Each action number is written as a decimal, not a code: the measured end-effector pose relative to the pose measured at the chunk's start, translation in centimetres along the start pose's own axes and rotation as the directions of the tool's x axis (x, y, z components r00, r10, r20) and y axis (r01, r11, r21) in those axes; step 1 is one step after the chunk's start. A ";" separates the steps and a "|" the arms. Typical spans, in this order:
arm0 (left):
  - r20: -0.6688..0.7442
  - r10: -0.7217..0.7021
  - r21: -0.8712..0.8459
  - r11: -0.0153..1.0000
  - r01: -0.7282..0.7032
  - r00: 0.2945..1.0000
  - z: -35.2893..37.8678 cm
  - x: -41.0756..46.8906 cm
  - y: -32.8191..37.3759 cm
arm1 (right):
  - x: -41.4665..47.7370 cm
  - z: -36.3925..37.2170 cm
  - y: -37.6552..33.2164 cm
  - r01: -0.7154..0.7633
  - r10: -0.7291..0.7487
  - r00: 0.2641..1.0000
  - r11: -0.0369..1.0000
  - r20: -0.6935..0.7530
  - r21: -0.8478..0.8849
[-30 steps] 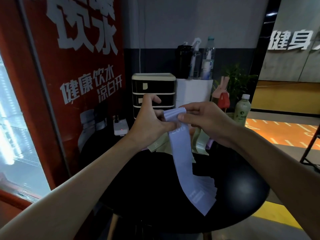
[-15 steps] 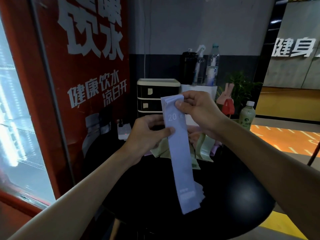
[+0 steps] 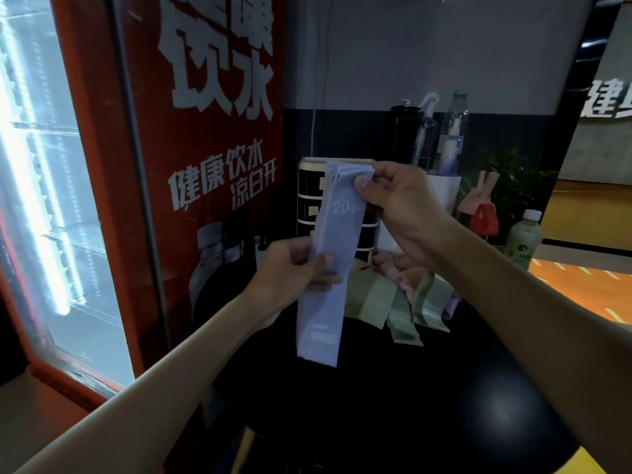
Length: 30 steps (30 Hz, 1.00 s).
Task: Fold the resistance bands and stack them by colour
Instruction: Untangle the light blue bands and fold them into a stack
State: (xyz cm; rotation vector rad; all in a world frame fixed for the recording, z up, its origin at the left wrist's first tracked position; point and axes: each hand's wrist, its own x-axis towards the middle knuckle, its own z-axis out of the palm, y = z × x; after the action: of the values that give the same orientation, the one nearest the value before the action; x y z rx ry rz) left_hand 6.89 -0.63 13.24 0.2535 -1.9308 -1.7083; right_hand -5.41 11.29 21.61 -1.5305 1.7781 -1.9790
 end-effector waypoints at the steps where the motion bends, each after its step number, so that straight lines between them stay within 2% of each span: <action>1: -0.027 0.022 0.019 1.000 -0.021 0.999 -0.4 0.3 0.2 | 0.2 0.0 -0.1 0.008 -0.008 1.000 1.000 0.002 0.002; 5: 0.000 -0.019 0.020 1.000 0.019 1.000 -1.1 0.1 0.0 | -0.3 0.0 0.3 -0.014 0.014 0.999 1.000 0.032 -0.009; 10: 0.085 -0.168 -0.103 0.979 0.176 0.982 0.5 -3.9 -3.6 | -3.9 -0.4 2.2 -0.200 0.199 0.974 0.980 0.109 0.001; 14: 0.196 -0.247 0.000 0.968 0.251 0.949 1.5 -6.7 -6.0 | -6.7 -0.6 4.5 -0.352 0.352 0.929 0.936 0.114 -0.020; 20: 0.250 -0.329 0.214 0.936 0.280 0.911 1.0 -8.2 -7.4 | -9.0 -0.3 7.5 -0.560 0.553 0.817 0.829 0.162 -0.009; 22: 0.204 -0.299 0.276 0.931 0.238 0.932 0.3 -7.8 -7.3 | -9.0 0.0 8.4 -0.583 0.574 0.799 0.812 0.180 -0.001; 23: 0.132 -0.258 0.290 0.933 0.211 0.957 0.0 -7.3 -7.5 | -8.9 0.1 8.8 -0.592 0.582 0.791 0.806 0.186 -0.003; 24: 0.023 -0.198 0.300 0.936 0.182 0.980 -0.4 -6.7 -7.9 | -8.8 0.3 9.0 -0.598 0.589 0.785 0.801 0.193 -0.013; 26: -0.191 -0.063 0.355 0.926 0.128 0.980 -1.2 -4.9 -9.0 | -8.3 0.9 9.5 -0.606 0.601 0.775 0.795 0.194 -0.043; 28: -0.226 -0.053 0.435 0.888 0.149 0.973 -1.9 -3.3 -10.4 | -7.8 1.6 10.1 -0.616 0.618 0.766 0.784 0.177 -0.074; 30: -0.151 -0.119 0.457 0.872 0.177 0.981 -2.2 -2.1 -11.7 | -7.4 2.2 10.9 -0.630 0.635 0.753 0.771 0.171 -0.092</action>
State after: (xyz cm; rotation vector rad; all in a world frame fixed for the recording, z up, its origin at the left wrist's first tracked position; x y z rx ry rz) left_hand 7.37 -3.60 1.52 0.6840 -2.2577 -1.2494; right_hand -6.03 10.75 8.28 -0.8852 1.9006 -1.4196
